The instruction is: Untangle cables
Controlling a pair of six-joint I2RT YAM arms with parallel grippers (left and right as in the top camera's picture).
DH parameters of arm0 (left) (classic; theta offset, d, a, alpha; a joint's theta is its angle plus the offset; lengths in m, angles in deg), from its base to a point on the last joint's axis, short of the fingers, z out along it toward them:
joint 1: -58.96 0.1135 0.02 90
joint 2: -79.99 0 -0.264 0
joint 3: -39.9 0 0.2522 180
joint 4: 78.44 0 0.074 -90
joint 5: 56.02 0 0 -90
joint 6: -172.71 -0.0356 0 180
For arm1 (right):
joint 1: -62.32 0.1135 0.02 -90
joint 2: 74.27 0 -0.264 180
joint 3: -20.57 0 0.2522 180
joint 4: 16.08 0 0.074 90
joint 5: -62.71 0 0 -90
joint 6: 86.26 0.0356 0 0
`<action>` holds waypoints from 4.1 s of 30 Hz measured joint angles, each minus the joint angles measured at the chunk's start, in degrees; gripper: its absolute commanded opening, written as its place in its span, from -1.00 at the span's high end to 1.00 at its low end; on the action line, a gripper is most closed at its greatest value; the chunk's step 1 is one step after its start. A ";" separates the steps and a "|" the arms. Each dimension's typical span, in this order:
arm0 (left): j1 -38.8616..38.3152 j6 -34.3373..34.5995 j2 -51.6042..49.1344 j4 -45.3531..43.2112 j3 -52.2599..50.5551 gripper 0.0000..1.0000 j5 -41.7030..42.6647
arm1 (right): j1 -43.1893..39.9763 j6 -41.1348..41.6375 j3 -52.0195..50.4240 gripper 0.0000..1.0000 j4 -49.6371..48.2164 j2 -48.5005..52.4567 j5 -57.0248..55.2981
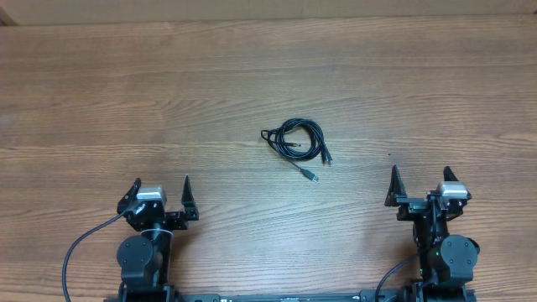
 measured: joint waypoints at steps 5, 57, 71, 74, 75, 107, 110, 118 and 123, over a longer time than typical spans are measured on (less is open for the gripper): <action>0.00 0.00 0.00 0.00 0.00 -0.99 -0.02 | 0.00 0.02 0.00 -1.00 0.00 0.00 0.00; 0.00 0.00 0.00 0.00 0.00 -0.99 0.00 | 0.00 15.43 0.00 -1.00 -0.31 0.00 1.77; 0.00 0.00 0.00 0.02 0.00 -1.00 0.00 | 0.00 20.24 0.94 -1.00 2.58 1.33 5.99; 0.00 0.00 0.00 0.00 0.00 -0.99 0.02 | 0.00 20.31 6.34 -1.00 7.28 4.35 5.97; 0.00 0.00 0.00 0.02 0.00 -1.00 0.04 | 0.00 20.24 9.29 -1.00 8.76 5.79 5.95; 0.00 5.53 0.13 1.99 4.11 -1.00 15.23 | 0.00 13.31 72.30 -1.00 56.15 51.95 13.07; 0.00 6.25 -0.85 9.01 10.47 -1.00 15.96 | 0.57 13.18 72.30 -1.00 56.78 52.15 13.16; 0.00 6.29 -22.10 21.79 36.96 -1.00 21.64 | 8.90 12.83 72.37 -1.00 56.43 57.53 11.13; -2.32 4.15 -47.36 40.46 55.69 -0.99 23.50 | 13.05 12.61 72.37 -1.00 58.23 61.94 8.44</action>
